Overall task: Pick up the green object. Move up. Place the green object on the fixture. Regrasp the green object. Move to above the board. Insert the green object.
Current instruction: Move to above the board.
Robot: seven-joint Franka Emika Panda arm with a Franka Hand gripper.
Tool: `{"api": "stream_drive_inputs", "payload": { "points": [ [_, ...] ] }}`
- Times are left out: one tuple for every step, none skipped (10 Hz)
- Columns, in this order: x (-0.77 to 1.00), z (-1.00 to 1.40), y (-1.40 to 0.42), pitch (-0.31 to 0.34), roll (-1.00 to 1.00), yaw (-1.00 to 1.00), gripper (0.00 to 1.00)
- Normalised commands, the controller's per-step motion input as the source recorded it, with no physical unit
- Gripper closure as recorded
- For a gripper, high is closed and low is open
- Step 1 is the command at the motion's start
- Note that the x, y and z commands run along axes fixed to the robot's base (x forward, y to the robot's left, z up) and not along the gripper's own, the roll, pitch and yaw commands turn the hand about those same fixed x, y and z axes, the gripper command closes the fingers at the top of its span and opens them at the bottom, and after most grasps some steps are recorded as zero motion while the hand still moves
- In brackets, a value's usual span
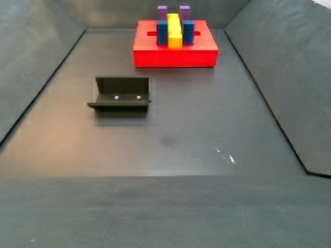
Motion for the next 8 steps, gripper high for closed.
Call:
{"api": "stream_drive_inputs", "payload": {
  "points": [
    [-1.03, 0.28, -1.4, 0.054, -1.0, 0.07, 1.0],
    [-1.07, 0.27, -1.4, 0.045, -1.0, 0.08, 1.0],
    [-0.53, 0.12, -0.65, 0.032, -1.0, 0.08, 1.0],
    [-0.2, 0.02, -0.18, 0.022, -1.0, 0.08, 1.0],
    [-0.1, 0.02, -0.08, 0.018, -1.0, 0.07, 1.0],
    [-0.09, 0.03, -0.06, 0.005, -1.0, 0.07, 1.0],
    [-0.09, 0.0, 0.0, -0.042, -0.82, 0.05, 1.0],
    [-0.08, 0.0, 0.02, -0.052, -0.67, 0.03, 1.0]
  ]
}}
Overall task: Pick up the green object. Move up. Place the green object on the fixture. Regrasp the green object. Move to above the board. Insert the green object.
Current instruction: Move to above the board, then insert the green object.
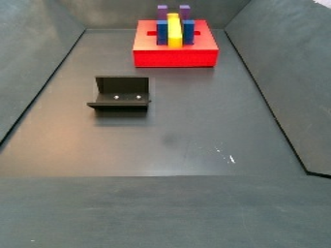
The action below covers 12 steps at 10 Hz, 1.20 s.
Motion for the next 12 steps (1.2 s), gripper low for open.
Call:
{"api": "stream_drive_inputs", "payload": {
  "points": [
    [-0.07, 0.0, 0.01, -0.056, -0.4, 0.01, 1.0],
    [-0.04, 0.0, 0.01, -0.044, -0.24, 0.01, 1.0],
    [-0.02, 0.0, 0.01, 0.0, 0.0, 0.0, 1.0],
    [0.07, -0.12, 0.0, 0.0, -0.13, -0.03, 1.0],
    [0.21, 0.0, 0.0, -0.004, -0.3, -0.03, 1.0],
    [0.26, -0.01, 0.0, -0.059, -0.45, -0.04, 1.0],
    [0.34, -0.05, 0.0, -0.097, -0.47, -0.03, 1.0],
    [0.39, -0.09, -0.04, -0.07, -0.47, -0.04, 1.0],
    [0.35, -0.19, -0.05, -0.044, -0.43, -0.04, 1.0],
    [0.07, -0.17, -0.01, 0.0, -0.16, 0.21, 1.0],
    [0.0, 0.0, 0.06, 0.0, 0.0, 0.0, 1.0],
    [0.05, -0.12, 0.0, -0.003, 0.0, 0.2, 1.0]
  ]
}}
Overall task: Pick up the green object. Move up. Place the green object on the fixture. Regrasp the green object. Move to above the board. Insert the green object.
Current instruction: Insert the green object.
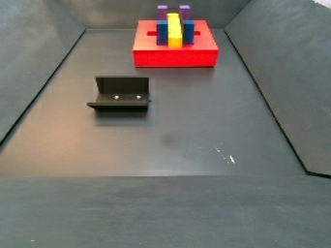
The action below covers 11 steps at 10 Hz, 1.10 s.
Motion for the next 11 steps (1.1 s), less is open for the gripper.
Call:
{"api": "stream_drive_inputs", "payload": {
  "points": [
    [-0.11, -0.42, -0.11, -0.163, 0.0, 0.0, 1.0],
    [0.0, -0.52, -0.19, -0.094, 0.01, 0.0, 1.0],
    [0.0, -0.55, -0.18, 0.0, 0.06, 0.0, 1.0],
    [0.04, -0.58, -0.15, 0.0, 0.05, 0.0, 1.0],
    [0.0, -0.55, -0.11, -0.041, 0.02, 0.0, 1.0],
    [0.0, -0.52, -0.07, -0.019, 0.07, 0.0, 1.0],
    [-0.06, -0.52, -0.04, -0.003, 0.11, 0.0, 1.0],
    [-0.12, -0.53, -0.04, 0.0, 0.13, 0.02, 1.0],
    [-0.23, -0.54, -0.08, -0.017, 0.13, 0.11, 1.0],
    [-0.22, -0.51, -0.13, -0.007, 0.15, 0.15, 1.0],
    [-0.25, -0.41, -0.21, 0.0, 0.22, 0.18, 1.0]
  ]
}}
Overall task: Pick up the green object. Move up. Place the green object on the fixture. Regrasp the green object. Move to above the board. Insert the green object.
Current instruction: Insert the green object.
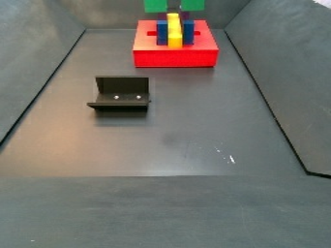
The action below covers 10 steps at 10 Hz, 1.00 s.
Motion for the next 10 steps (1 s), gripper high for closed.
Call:
{"api": "stream_drive_inputs", "payload": {
  "points": [
    [-0.14, -0.3, -0.22, 0.0, 0.24, 0.23, 1.0],
    [0.0, -0.21, -0.2, 0.0, 0.17, 0.18, 1.0],
    [0.0, -0.16, -0.17, 0.0, 0.1, 0.11, 1.0],
    [0.07, -0.12, -0.11, 0.0, 0.06, 0.07, 1.0],
    [0.05, -0.12, -0.06, -0.01, 0.04, 0.03, 1.0],
    [0.0, -0.1, 0.0, -0.011, 0.01, 0.0, 1.0],
    [0.0, -0.08, 0.0, -0.009, 0.0, 0.0, 1.0],
    [0.0, -0.05, 0.0, 0.0, 0.01, 0.0, 1.0],
    [0.14, 0.0, 0.0, 0.0, 0.0, 0.0, 1.0],
    [0.23, -0.03, 0.0, 0.0, 0.0, 0.0, 1.0]
  ]
}}
